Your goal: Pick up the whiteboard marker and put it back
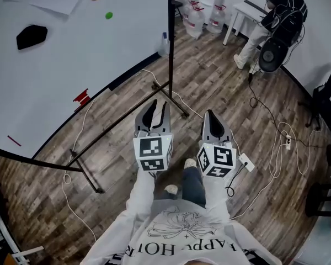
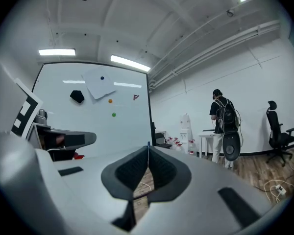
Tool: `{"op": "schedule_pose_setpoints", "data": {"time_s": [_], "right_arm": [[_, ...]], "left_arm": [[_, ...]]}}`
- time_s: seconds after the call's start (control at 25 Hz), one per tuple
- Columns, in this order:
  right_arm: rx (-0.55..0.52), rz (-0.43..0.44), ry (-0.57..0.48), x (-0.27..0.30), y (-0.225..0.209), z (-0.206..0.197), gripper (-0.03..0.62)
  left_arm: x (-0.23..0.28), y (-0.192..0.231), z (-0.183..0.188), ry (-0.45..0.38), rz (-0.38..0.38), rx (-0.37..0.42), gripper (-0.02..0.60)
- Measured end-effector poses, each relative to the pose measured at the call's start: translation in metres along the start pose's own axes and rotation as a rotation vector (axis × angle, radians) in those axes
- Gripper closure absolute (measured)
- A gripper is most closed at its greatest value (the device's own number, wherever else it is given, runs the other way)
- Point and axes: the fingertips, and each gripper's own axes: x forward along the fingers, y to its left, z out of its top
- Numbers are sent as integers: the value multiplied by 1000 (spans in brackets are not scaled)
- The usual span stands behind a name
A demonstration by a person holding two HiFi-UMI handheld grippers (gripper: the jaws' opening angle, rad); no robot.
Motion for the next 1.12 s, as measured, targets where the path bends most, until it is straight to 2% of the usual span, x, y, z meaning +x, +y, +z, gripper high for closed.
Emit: {"op": "schedule_pose_setpoints", "data": {"time_s": [0.28, 0.72, 1.12], "right_arm": [[-2, 57, 7, 83, -32, 0, 589], [-28, 211, -18, 241, -105, 44, 589], [-2, 290, 13, 325, -137, 43, 589]], "left_arm": [[80, 14, -5, 17, 64, -3, 488], [237, 23, 18, 21, 200, -39, 469], [317, 41, 12, 73, 287, -73, 469]]}}
